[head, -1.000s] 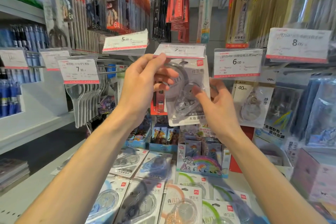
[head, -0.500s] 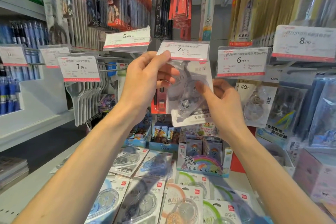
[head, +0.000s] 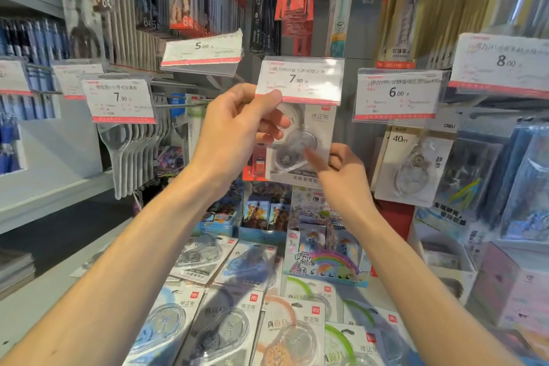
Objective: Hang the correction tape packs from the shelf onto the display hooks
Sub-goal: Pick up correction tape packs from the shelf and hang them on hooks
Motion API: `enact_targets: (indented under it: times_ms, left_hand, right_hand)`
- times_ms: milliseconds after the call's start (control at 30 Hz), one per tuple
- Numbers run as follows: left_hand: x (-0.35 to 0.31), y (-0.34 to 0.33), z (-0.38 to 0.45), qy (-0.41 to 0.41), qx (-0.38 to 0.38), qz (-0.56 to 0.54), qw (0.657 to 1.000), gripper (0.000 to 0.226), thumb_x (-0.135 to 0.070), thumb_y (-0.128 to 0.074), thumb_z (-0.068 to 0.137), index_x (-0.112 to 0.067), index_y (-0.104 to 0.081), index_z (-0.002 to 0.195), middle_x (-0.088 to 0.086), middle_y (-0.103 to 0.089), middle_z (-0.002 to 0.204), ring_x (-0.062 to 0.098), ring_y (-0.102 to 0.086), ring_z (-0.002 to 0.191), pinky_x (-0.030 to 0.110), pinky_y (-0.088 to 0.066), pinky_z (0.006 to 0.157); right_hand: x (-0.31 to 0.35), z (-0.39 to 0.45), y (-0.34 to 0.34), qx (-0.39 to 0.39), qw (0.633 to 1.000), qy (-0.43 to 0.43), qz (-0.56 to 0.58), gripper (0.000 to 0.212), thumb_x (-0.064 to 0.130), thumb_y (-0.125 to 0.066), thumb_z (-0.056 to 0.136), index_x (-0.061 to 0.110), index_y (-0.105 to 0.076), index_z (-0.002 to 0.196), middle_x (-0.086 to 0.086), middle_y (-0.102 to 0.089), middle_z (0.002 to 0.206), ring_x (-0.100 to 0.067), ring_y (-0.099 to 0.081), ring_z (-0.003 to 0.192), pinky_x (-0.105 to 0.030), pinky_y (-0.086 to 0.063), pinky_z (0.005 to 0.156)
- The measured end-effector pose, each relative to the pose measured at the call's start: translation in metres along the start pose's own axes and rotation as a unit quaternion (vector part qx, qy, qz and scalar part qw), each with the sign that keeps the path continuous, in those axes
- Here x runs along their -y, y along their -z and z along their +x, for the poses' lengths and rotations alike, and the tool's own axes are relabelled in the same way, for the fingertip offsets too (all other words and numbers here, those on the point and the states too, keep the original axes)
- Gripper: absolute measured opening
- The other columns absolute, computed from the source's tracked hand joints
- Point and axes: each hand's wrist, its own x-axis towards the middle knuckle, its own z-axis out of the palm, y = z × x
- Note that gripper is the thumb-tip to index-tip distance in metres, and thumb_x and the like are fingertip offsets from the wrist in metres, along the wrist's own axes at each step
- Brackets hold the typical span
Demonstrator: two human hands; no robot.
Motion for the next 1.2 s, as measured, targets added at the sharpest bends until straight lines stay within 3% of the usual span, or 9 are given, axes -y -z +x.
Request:
enact_targets:
  times_ms: [67,167,333,400,500,567,767,1000,1200]
  left_hand:
    - [0.003,0.001,0.001,-0.004,0.000,0.006,1.000,0.010,-0.021,-0.062,0.102,-0.017,-0.064,0.093,0.001,-0.076,0.071,0.012,-0.067,0.060,0.023,-0.055,0.061]
    - [0.006,0.002,0.002,-0.011,0.002,0.011,1.000,0.010,-0.020,-0.061,0.103,-0.017,-0.065,0.094,0.000,-0.076,0.070,0.012,-0.067,0.060,0.022,-0.054,0.061]
    - [0.007,0.000,0.001,-0.034,0.003,0.024,0.999,0.014,-0.021,-0.060,0.104,-0.019,-0.064,0.090,0.000,-0.075,0.071,0.013,-0.067,0.062,0.023,-0.054,0.061]
    - [0.007,0.001,0.001,-0.040,0.000,0.031,0.999,0.015,-0.022,-0.060,0.104,-0.020,-0.065,0.090,0.000,-0.075,0.074,0.013,-0.068,0.063,0.026,-0.053,0.062]
    - [0.011,0.003,-0.004,-0.030,0.003,0.026,0.999,0.013,-0.029,-0.060,0.100,-0.020,-0.067,0.095,-0.003,-0.077,0.079,0.012,-0.068,0.067,0.025,-0.052,0.062]
    - [0.018,0.005,-0.012,-0.011,0.002,0.031,0.999,0.016,-0.033,-0.061,0.095,-0.019,-0.068,0.099,-0.003,-0.077,0.082,0.014,-0.067,0.071,0.023,-0.052,0.061]
    - [0.054,0.023,-0.070,0.062,-0.020,0.055,0.996,0.010,-0.016,-0.066,0.096,-0.024,-0.071,0.093,-0.003,-0.078,0.083,0.014,-0.069,0.072,0.023,-0.056,0.065]
    - [0.088,0.054,-0.164,0.146,-0.102,0.038,0.983,0.009,-0.017,-0.068,0.090,-0.023,-0.075,0.087,0.000,-0.077,0.077,0.012,-0.070,0.070,0.022,-0.056,0.064]
    - [0.111,0.105,-0.202,0.192,-0.142,0.007,0.971,0.004,-0.025,-0.073,0.085,-0.025,-0.077,0.084,0.000,-0.076,0.076,0.015,-0.069,0.067,0.023,-0.057,0.067]
  right_hand:
    - [-0.003,0.005,0.000,-0.006,1.000,0.003,-0.005,0.020,0.041,-0.072,0.094,0.028,-0.058,0.099,-0.009,-0.075,0.095,0.002,-0.069,0.069,-0.016,-0.047,0.063]
    - [-0.012,0.014,-0.002,-0.010,1.000,0.000,-0.003,0.021,0.038,-0.068,0.098,0.020,-0.057,0.100,0.003,-0.070,0.090,0.015,-0.064,0.064,-0.005,-0.045,0.055]
    - [-0.018,0.022,-0.008,0.009,0.997,-0.030,-0.073,0.045,0.052,-0.061,0.099,0.008,-0.058,0.107,0.009,-0.057,0.075,-0.001,-0.056,0.069,-0.001,-0.037,0.047]
    - [-0.019,0.015,-0.002,0.025,0.997,-0.051,-0.055,0.051,0.057,-0.061,0.097,0.011,-0.059,0.119,0.010,-0.062,0.080,-0.007,-0.065,0.081,-0.003,-0.046,0.059]
    - [-0.027,-0.004,0.017,0.046,0.996,-0.077,-0.025,0.043,0.053,-0.065,0.096,0.023,-0.061,0.125,0.010,-0.073,0.087,-0.014,-0.075,0.094,-0.036,-0.061,0.091]
    - [-0.034,-0.024,0.032,0.057,0.994,-0.090,-0.003,0.028,0.046,-0.067,0.097,0.030,-0.062,0.119,0.007,-0.080,0.097,-0.008,-0.076,0.098,-0.034,-0.060,0.095]
    - [-0.050,-0.099,0.065,0.021,0.987,-0.131,0.092,0.011,0.018,-0.066,0.100,0.014,-0.069,0.109,-0.004,-0.082,0.091,-0.015,-0.078,0.078,-0.023,-0.060,0.065]
    - [-0.073,-0.176,0.062,-0.026,0.976,-0.187,0.111,0.012,0.004,-0.060,0.100,0.006,-0.067,0.091,-0.003,-0.072,0.063,-0.010,-0.060,0.049,-0.017,-0.053,0.051]
    - [-0.075,-0.209,0.022,-0.026,0.967,-0.233,0.100,0.009,0.011,-0.065,0.099,0.008,-0.070,0.092,-0.006,-0.073,0.068,-0.014,-0.062,0.053,-0.022,-0.055,0.054]
